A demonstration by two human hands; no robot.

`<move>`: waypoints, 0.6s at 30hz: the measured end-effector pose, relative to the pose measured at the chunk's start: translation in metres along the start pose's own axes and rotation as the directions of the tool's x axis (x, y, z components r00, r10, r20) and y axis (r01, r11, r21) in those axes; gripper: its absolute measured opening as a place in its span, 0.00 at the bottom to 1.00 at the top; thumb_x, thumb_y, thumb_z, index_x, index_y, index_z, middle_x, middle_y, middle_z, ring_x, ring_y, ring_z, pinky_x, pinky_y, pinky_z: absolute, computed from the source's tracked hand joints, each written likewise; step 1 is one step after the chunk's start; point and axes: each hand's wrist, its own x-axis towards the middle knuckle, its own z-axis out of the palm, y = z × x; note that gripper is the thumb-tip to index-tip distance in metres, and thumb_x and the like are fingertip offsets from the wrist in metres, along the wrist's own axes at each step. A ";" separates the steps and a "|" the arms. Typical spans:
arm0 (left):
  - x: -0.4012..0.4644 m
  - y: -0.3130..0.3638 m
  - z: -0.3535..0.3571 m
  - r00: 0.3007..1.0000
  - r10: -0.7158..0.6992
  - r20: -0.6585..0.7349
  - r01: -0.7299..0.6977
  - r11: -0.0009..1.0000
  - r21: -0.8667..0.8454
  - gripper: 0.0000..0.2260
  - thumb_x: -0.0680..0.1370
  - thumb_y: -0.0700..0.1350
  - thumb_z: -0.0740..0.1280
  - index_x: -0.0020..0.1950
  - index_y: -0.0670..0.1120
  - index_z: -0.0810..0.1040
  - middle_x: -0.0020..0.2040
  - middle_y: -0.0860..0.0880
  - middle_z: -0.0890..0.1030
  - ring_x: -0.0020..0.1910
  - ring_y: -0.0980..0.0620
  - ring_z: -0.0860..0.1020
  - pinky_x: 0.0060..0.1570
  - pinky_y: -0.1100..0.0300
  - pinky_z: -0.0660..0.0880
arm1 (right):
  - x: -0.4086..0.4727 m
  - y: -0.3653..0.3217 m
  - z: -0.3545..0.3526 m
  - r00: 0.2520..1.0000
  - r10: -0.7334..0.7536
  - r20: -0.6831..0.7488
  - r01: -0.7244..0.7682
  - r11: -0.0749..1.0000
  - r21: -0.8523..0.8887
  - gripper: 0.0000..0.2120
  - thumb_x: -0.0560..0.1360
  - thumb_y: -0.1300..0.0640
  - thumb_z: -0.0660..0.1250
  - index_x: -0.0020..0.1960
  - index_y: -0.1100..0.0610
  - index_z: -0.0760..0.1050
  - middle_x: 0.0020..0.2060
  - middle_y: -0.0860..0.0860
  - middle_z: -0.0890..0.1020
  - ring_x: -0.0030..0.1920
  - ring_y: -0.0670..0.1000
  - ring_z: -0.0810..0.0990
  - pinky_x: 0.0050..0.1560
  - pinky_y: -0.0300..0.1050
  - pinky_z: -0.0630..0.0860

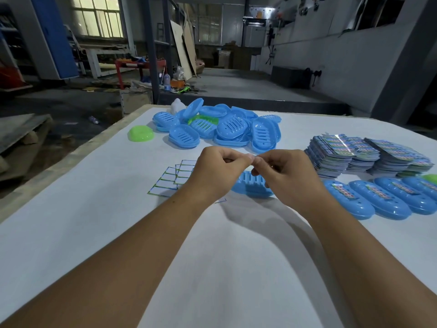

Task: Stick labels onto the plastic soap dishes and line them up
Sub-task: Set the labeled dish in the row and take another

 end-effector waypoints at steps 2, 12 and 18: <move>0.000 0.000 -0.001 1.000 -0.009 -0.004 0.009 1.000 -0.014 0.05 0.76 0.51 0.74 0.44 0.51 0.87 0.39 0.57 0.86 0.41 0.62 0.83 0.41 0.71 0.77 | 0.000 0.000 0.001 1.000 -0.005 -0.026 0.004 0.999 -0.046 0.13 0.79 0.49 0.69 0.37 0.48 0.82 0.32 0.40 0.83 0.29 0.45 0.79 0.32 0.43 0.74; 0.002 0.002 0.002 0.998 -0.048 -0.049 0.046 0.998 -0.043 0.09 0.75 0.47 0.75 0.35 0.53 0.83 0.40 0.47 0.85 0.35 0.58 0.79 0.39 0.63 0.78 | 0.007 0.007 -0.007 0.972 0.212 -0.100 -0.216 0.976 -0.035 0.13 0.73 0.51 0.71 0.32 0.55 0.82 0.28 0.53 0.82 0.27 0.49 0.74 0.32 0.43 0.71; 0.007 -0.002 0.001 0.989 -0.130 -0.065 0.129 0.991 -0.019 0.07 0.75 0.49 0.74 0.37 0.52 0.84 0.39 0.53 0.85 0.33 0.65 0.78 0.30 0.76 0.71 | 0.007 0.004 -0.005 0.957 0.280 -0.080 -0.273 0.959 0.079 0.15 0.67 0.49 0.66 0.37 0.63 0.78 0.35 0.63 0.80 0.30 0.51 0.71 0.32 0.46 0.69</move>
